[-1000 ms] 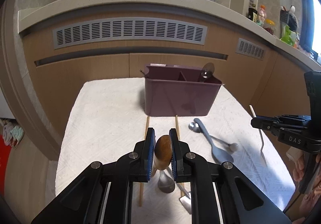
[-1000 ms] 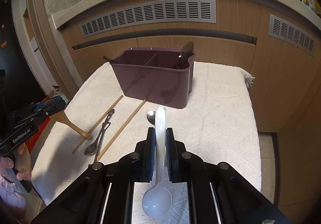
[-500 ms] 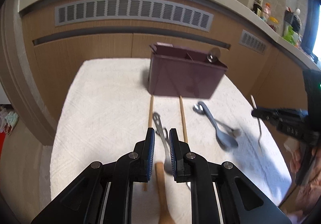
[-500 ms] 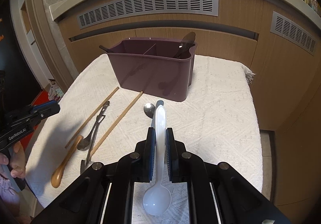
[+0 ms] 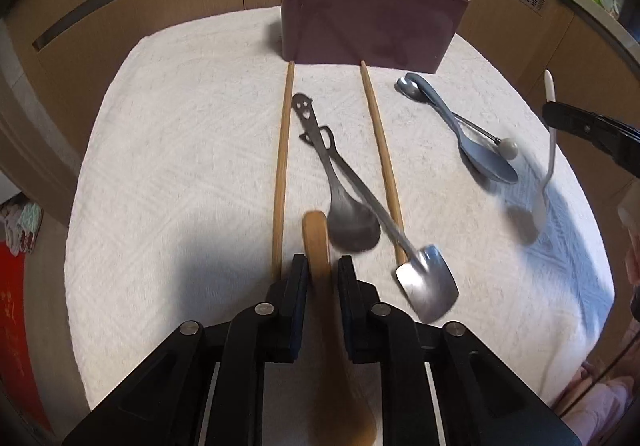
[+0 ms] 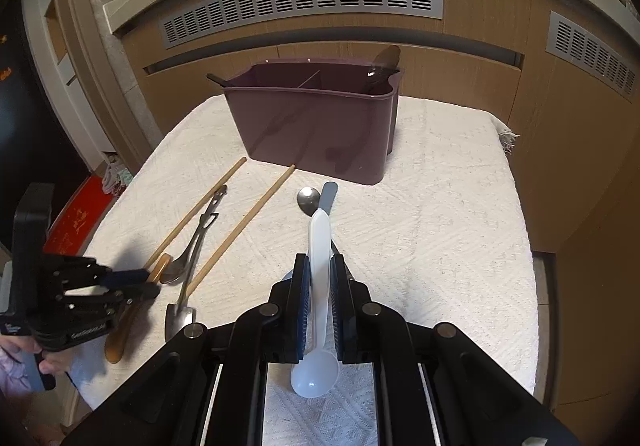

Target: Organize utensils

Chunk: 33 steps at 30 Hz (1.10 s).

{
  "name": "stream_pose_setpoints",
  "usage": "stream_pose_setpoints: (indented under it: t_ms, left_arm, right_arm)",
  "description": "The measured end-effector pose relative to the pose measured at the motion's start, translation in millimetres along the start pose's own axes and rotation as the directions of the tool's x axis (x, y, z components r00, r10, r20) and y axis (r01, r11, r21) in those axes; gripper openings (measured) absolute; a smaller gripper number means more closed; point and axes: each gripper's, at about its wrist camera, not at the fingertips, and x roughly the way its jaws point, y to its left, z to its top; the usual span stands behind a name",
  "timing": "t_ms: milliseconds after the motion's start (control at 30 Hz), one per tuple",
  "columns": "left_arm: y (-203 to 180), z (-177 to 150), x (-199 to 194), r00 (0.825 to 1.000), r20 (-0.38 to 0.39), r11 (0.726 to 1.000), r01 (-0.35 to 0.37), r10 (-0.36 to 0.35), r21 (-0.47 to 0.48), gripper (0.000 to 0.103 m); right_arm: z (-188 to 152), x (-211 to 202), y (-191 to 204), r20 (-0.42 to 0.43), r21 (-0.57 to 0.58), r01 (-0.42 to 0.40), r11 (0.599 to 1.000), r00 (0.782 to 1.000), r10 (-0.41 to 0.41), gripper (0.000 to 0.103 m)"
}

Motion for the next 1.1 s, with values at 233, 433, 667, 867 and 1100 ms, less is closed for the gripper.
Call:
stream_pose_setpoints:
  t_ms: [233,433,667,867,1100]
  left_arm:
    - [-3.6,5.4,-44.9,0.981,0.186,0.997,0.066,-0.058,-0.037,0.012]
    - [-1.1,20.9,-75.4,0.945,0.314,0.992,0.117,-0.096,-0.048,0.012]
    - [-2.0,48.1,-99.4,0.901,0.413,0.986,0.160,-0.130,-0.038,0.012]
    - [-3.2,131.2,-164.2,0.780,0.597,0.979,0.197,-0.188,0.050,0.012]
    - [14.3,208.3,-158.0,0.714,0.686,0.986,0.166,-0.140,0.028,0.012]
  right_arm:
    - [1.8,-15.2,-3.0,0.047,0.011,-0.006,1.000,0.999,0.006,0.009]
    - [6.1,-21.7,-3.0,0.071,0.016,-0.010,1.000,0.997,0.009,0.009]
    - [15.3,-23.1,-2.5,0.094,0.021,-0.025,0.999,0.995,0.023,0.009]
    - [80.7,-62.5,7.3,0.263,-0.071,0.036,0.997,0.965,-0.016,0.009]
    - [165.9,-65.8,6.9,0.410,-0.098,0.103,0.990,0.910,-0.054,0.010]
